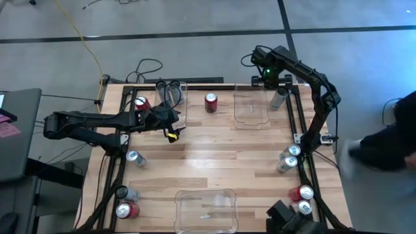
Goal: Sort soda cans
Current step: Put the top white and blue soda can into the top left transparent bin
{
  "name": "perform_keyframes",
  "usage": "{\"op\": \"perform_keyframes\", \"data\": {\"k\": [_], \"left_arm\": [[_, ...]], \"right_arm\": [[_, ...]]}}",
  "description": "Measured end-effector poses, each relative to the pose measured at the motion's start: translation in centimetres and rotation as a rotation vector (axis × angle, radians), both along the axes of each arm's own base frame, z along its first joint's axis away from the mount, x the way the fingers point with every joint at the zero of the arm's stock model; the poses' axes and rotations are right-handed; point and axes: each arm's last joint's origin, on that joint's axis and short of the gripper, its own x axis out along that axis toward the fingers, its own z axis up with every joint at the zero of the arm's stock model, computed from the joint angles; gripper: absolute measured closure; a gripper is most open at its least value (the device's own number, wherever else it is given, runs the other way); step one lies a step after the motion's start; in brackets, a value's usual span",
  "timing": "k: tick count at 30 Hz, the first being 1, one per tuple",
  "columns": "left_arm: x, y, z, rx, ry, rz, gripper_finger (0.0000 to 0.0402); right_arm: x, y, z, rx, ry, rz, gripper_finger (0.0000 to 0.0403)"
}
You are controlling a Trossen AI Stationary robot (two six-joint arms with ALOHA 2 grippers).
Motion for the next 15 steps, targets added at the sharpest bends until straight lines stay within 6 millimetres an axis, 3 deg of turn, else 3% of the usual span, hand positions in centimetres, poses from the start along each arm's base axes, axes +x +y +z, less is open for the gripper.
{"op": "perform_keyframes", "data": {"k": [9,15], "left_arm": [[0.0,0.0,0.1,0.008,-0.003,-0.005,0.0052],[0.0,0.0,0.0,0.008,0.002,-0.006,0.0052]], "right_arm": [[0.0,0.1,4.9,-0.044,-0.072,0.097,0.0364],[-0.9,-0.7,5.7,-0.064,-0.1,0.051,0.0337]]}}
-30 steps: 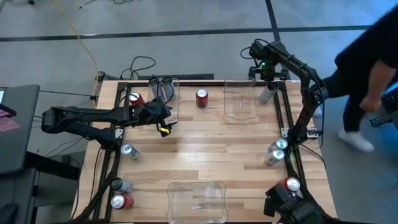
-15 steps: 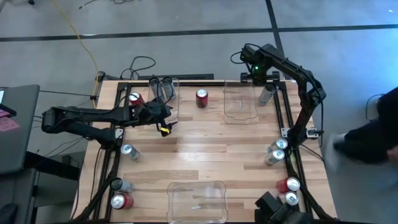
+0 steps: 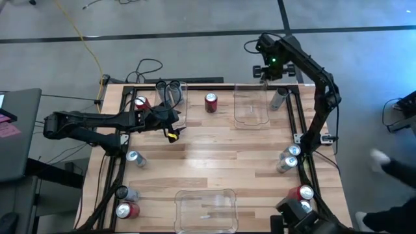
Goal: Sort soda cans
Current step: Put the top white and blue soda can into the top left transparent bin
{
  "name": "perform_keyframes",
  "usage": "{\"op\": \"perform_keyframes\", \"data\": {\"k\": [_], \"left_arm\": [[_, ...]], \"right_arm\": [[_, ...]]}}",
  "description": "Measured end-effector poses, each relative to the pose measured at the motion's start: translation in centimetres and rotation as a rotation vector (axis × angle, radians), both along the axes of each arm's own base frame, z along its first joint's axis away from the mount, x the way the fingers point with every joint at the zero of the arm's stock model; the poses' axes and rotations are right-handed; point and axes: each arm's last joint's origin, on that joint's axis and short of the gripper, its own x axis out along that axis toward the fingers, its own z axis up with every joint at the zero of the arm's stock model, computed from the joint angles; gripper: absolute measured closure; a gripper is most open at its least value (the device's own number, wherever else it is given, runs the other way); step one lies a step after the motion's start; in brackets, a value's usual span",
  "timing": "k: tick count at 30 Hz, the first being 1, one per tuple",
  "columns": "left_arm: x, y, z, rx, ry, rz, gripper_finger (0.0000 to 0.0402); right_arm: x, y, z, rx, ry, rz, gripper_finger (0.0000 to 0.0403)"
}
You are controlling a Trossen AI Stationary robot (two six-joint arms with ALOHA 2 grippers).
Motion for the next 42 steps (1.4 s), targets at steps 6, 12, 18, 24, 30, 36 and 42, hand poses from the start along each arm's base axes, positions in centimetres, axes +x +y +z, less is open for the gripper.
{"op": "perform_keyframes", "data": {"k": [6,12,18,24,30,36,42], "left_arm": [[-0.2,0.0,-0.3,-0.007,0.034,0.0,0.0052],[-0.3,-0.1,-0.4,-0.011,0.056,-0.001,0.0052],[-0.3,-0.1,-0.4,-0.009,0.046,0.0,0.0052],[-0.2,-0.1,-0.3,-0.013,0.034,0.003,0.0052],[-0.4,-0.1,-0.6,-0.022,0.073,0.003,0.0052],[-0.8,-0.2,-1.3,-0.032,0.112,0.005,0.0052],[-0.6,-0.1,-1.5,-0.007,0.06,-0.001,0.0052]], "right_arm": [[-0.9,-0.5,-0.5,0.037,-0.018,-0.029,0.0322],[2.4,2.1,-1.3,0.058,0.015,0.112,0.0333],[6.9,7.1,-0.9,-0.117,0.133,0.207,0.0349],[10.0,12.3,-0.2,-0.564,0.261,0.133,0.0352],[11.4,16.6,-0.1,-0.707,0.187,0.133,0.0352],[7.7,19.2,-2.9,-0.759,0.15,-0.016,0.0352],[3.9,21.7,-6.2,-0.818,0.102,-0.12,0.0352]]}}
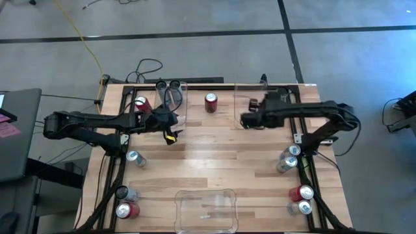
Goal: Sort soda cans
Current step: Put the top white and blue soda can into the top left transparent bin
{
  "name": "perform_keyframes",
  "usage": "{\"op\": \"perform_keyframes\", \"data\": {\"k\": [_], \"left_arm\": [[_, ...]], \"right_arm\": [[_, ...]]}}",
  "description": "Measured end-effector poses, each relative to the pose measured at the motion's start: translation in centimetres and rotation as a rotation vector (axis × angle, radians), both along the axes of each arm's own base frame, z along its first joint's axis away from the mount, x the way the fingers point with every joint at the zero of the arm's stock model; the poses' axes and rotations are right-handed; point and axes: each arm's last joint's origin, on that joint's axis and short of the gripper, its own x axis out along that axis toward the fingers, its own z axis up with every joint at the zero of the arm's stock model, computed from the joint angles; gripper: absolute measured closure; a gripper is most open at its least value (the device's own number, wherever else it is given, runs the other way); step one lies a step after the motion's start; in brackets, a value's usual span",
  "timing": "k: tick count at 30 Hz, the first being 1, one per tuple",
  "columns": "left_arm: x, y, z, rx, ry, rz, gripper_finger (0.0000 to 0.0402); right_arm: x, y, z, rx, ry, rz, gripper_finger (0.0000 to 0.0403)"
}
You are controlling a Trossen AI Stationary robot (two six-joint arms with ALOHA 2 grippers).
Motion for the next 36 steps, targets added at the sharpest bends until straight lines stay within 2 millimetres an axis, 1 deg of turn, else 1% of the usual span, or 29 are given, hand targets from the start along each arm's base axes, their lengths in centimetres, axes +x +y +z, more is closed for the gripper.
{"op": "perform_keyframes", "data": {"k": [5,9,13,17,21,23,26,30,36], "left_arm": [[0.1,0.2,0.2,0.012,-0.027,0.005,0.0052],[0.1,0.6,0.4,0.018,-0.049,0.022,0.0052],[0.1,1.0,0.5,0.021,-0.054,0.039,0.0052],[0.0,1.4,0.5,0.033,-0.046,0.045,0.0052],[-0.2,1.9,0.5,0.039,-0.043,0.062,0.0052],[-0.2,2.2,0.5,0.049,-0.048,0.07,0.0052],[-0.2,2.7,0.8,0.074,-0.064,0.076,0.0052],[-0.3,3.1,0.9,0.088,-0.074,0.08,0.0052],[-0.4,3.5,1.1,0.078,-0.097,0.06,0.0052]], "right_arm": [[-2.5,1.1,-2.1,-0.028,-0.031,-0.035,0.0352],[-3.7,1.5,-3.2,-0.033,-0.037,-0.043,0.0352],[-4.1,1.6,-4.5,-0.03,0.015,-0.034,0.0352],[-4.6,1.4,-6.3,-0.009,0.14,-0.033,0.0352],[-4.7,1.6,-7.3,0.003,0.113,-0.04,0.0359],[-4.8,1.7,-7.0,-0.036,0.07,-0.013,0.0375],[-5.8,1.9,-5.8,-0.091,0.02,0.014,0.0395],[-7.6,1.9,-4.0,-0.096,-0.087,0.016,0.0388],[-9.8,2.2,-1.9,-0.084,-0.218,0.092,0.039]]}}
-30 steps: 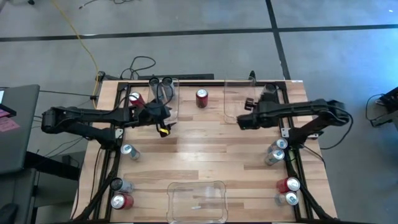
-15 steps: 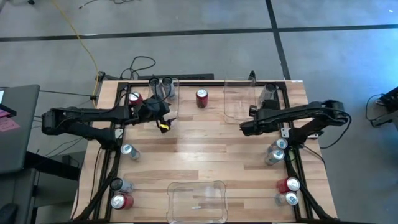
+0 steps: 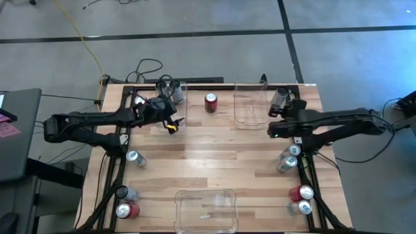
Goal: Sort soda cans
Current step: Put the top white and blue soda can into the top left transparent bin
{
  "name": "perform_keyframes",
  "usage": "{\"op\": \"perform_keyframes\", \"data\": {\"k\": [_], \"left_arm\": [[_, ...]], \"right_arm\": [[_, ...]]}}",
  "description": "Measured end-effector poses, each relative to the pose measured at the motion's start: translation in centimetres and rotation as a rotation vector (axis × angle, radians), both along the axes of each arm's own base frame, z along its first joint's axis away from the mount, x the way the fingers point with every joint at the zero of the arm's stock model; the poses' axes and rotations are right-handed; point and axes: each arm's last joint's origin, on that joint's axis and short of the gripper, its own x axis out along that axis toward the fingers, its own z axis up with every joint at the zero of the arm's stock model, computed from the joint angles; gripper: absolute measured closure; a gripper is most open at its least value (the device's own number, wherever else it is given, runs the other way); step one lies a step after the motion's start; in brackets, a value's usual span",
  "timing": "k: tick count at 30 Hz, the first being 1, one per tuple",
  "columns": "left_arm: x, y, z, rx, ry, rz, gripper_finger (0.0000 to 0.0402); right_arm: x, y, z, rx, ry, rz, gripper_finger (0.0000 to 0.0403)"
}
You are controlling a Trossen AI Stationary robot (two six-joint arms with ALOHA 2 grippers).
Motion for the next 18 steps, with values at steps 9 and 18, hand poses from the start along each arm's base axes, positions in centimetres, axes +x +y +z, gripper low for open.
{"op": "perform_keyframes", "data": {"k": [9,18], "left_arm": [[0.2,0.2,0.6,0.047,-0.026,-0.021,0.0052],[0.5,0.2,1.2,0.056,-0.074,-0.05,0.0052]], "right_arm": [[-2.2,-1.1,1.0,0.042,-0.086,-0.079,0.0391],[0.1,-4.5,0.5,0.131,0.037,-0.049,0.0307]]}}
